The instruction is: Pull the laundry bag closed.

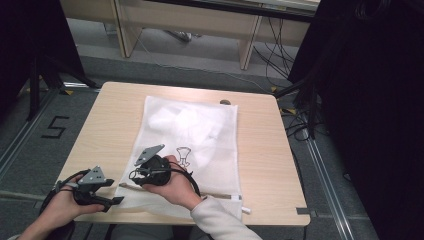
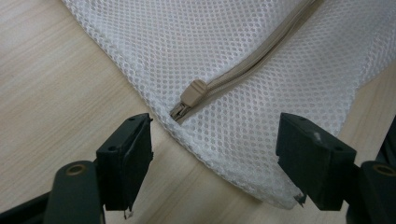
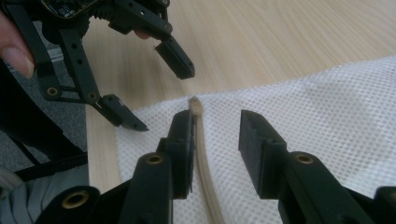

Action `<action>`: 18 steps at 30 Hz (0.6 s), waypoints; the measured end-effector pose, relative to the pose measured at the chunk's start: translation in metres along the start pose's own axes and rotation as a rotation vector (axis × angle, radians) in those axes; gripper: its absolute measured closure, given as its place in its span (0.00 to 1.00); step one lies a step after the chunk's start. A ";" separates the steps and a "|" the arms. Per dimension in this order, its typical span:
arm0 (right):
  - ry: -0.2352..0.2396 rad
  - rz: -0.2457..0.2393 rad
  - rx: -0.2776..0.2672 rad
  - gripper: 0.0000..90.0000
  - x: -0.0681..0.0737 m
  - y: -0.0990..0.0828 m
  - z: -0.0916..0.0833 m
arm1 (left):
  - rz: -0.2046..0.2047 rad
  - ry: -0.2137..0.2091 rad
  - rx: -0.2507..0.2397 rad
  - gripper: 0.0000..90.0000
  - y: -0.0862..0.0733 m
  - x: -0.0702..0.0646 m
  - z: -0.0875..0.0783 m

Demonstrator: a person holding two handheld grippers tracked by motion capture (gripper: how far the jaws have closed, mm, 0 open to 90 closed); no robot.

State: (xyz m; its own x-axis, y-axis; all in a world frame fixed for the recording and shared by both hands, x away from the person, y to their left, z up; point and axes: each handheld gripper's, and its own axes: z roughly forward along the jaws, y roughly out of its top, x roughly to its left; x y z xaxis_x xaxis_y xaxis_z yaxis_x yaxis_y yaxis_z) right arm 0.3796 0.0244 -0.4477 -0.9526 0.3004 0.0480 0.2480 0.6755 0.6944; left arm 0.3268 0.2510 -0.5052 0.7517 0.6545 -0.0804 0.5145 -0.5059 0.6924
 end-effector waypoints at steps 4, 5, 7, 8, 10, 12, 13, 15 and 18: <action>0.011 -0.002 0.011 0.74 0.001 0.003 0.009 | 0.001 -0.002 0.001 0.29 0.000 0.000 0.000; 0.014 -0.007 0.011 0.74 0.001 0.003 0.011 | 0.001 -0.002 0.000 0.29 0.000 0.000 0.000; 0.020 -0.011 0.017 0.75 0.002 0.004 0.016 | 0.001 -0.002 0.000 0.29 0.000 0.000 0.000; 0.022 -0.012 0.018 0.75 0.002 0.005 0.018 | 0.001 -0.003 0.000 0.29 0.000 0.000 0.000; 0.022 -0.007 0.020 0.75 0.003 0.006 0.022 | 0.023 -0.003 0.002 0.29 0.000 0.001 -0.001; 0.028 -0.004 0.031 0.75 0.004 0.006 0.025 | 0.001 -0.004 0.001 0.29 0.000 0.000 0.000; 0.032 -0.007 0.027 0.75 0.004 0.007 0.027 | 0.001 -0.005 0.001 0.29 0.000 0.000 0.000; 0.037 0.008 0.038 0.75 0.005 0.007 0.032 | 0.021 -0.003 0.002 0.29 0.000 0.001 -0.001; 0.041 0.005 0.040 0.75 0.005 0.007 0.035 | -0.001 -0.006 0.001 0.29 0.000 0.000 0.000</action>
State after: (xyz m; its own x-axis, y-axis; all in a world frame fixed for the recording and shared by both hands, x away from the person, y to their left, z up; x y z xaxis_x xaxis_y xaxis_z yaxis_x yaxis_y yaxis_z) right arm 0.3826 0.0541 -0.4673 -0.9576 0.2763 0.0810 0.2585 0.7011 0.6645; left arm 0.3268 0.2509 -0.5052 0.7538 0.6516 -0.0850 0.5154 -0.5059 0.6917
